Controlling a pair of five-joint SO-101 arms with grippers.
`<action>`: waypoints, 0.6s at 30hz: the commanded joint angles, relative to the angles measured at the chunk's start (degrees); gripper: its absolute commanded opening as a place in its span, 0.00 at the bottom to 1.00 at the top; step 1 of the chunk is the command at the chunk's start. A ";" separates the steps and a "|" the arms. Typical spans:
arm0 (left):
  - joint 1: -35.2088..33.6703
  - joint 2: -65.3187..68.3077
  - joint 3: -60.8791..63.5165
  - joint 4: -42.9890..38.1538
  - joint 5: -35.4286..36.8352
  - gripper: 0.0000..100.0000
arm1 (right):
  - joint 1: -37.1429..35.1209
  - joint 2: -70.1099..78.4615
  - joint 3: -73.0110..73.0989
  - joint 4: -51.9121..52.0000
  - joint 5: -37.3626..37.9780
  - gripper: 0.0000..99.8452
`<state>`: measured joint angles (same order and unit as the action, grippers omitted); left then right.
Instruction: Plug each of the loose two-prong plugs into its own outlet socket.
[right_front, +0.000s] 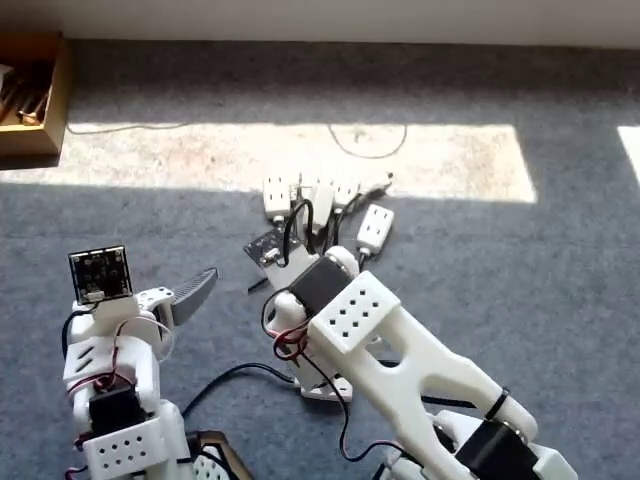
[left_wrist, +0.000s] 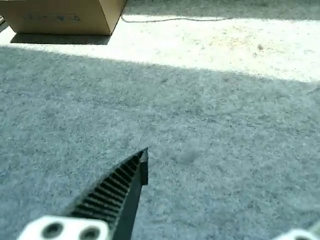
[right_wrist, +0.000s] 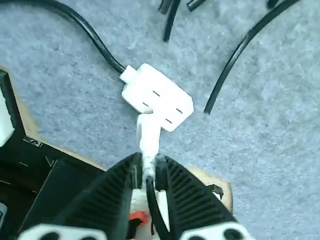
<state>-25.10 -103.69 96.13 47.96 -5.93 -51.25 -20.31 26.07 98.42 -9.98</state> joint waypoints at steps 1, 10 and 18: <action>-0.48 -0.66 1.01 -0.97 0.00 0.53 | -0.92 -0.66 -0.22 0.66 -6.51 0.01; -0.48 -0.66 1.01 -0.53 0.00 0.53 | -1.10 -0.31 0.66 0.84 -13.98 0.01; -0.48 -0.66 1.01 -0.62 0.00 0.53 | -0.66 -0.57 5.41 0.92 -16.97 0.01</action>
<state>-25.10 -103.69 96.13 47.96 -5.93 -51.69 -20.31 31.16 98.33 -25.01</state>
